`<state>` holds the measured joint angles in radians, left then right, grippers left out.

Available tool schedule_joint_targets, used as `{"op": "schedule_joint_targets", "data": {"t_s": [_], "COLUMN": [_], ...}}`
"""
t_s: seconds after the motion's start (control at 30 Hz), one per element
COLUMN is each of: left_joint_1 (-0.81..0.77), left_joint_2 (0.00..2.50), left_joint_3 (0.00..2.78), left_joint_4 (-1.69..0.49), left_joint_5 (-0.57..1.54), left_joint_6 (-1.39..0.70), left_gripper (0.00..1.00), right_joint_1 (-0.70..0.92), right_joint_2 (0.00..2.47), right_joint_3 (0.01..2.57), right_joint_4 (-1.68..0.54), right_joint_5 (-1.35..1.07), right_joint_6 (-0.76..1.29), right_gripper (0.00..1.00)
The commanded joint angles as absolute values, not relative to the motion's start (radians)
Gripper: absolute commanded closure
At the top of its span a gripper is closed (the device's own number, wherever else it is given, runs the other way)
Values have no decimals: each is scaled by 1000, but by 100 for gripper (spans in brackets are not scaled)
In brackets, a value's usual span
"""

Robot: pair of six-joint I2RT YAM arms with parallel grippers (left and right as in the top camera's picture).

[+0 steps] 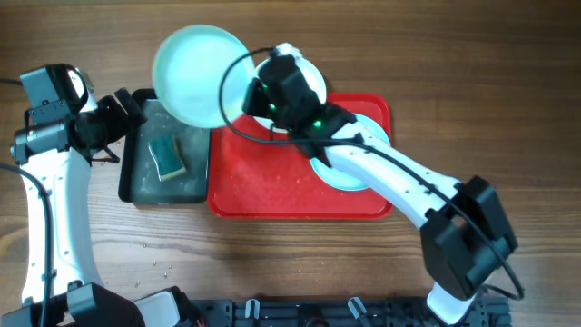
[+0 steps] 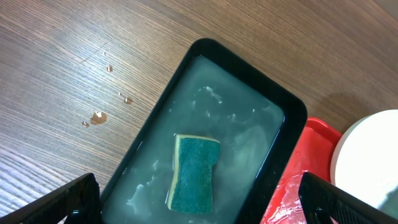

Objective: Clean dirty plates on tray and stack at the side

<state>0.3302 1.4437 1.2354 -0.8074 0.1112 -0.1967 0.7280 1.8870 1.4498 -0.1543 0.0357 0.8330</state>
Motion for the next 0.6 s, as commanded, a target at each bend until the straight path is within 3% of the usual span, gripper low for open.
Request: {"op": "schedule_joint_targets", "data": {"t_s": [0.0, 0.57], "left_joint_1": [333, 333], "left_joint_2": [1442, 1442], "left_joint_3": [1246, 1246], "left_joint_4": [-805, -805], "left_joint_5": [126, 126], "left_joint_6": [-202, -202], "left_gripper": [0, 0], "right_joint_1": [770, 951], "right_joint_2": [1980, 2091], "right_joint_3": [1553, 1597], "right_joint_4": [-147, -84], "right_joint_5": [97, 446], "right_joint_6": [830, 525], "right_gripper": [95, 95]}}
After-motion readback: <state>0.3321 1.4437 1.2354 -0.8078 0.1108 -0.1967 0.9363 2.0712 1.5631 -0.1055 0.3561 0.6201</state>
